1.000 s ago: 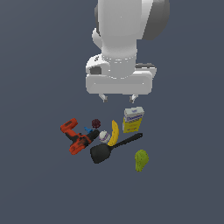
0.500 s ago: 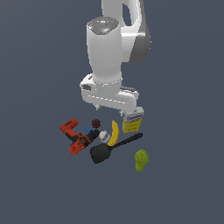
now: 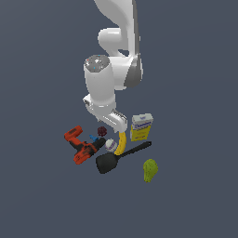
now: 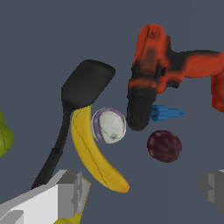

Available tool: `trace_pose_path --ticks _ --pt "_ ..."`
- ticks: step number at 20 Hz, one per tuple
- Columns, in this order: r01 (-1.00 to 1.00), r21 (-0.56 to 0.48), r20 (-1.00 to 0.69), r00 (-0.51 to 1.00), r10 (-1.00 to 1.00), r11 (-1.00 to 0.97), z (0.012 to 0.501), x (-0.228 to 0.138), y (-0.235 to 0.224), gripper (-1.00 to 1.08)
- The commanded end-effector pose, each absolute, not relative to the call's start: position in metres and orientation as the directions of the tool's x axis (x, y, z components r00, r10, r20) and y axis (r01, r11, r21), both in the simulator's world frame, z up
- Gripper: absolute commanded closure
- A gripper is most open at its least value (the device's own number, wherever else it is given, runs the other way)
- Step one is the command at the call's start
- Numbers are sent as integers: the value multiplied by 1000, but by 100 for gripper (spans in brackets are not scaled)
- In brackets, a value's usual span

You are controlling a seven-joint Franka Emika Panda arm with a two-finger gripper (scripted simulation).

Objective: Pick up a designated object from a clutter of objects.

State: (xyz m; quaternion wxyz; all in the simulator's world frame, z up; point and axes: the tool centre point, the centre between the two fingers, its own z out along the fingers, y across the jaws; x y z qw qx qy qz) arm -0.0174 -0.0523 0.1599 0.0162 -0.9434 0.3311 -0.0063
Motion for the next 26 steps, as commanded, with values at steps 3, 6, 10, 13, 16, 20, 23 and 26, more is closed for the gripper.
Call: trace_pose_path --ticks 3,6,10,13,16,20,23,26 --pt "-735 -23 -3 677 -736 -677 126 -35 -70 -92" --pt "-787 -16 -4 617 -787 -616 109 -46 -79 -92" --pt "-834 -8 -3 551 -834 -551 93 -58 -88 -92" --pt "-856 -3 -1 516 -856 -516 85 -64 -92 -92" --pt "-869 -1 0 495 -869 -495 80 -68 -95 -92" --pt "-870 0 -1 493 -870 -493 79 -69 -95 -92" --pt "-870 0 -1 493 -870 -493 77 -69 -95 -92" --pt "-871 0 -1 492 -871 -492 70 -70 -96 -92"
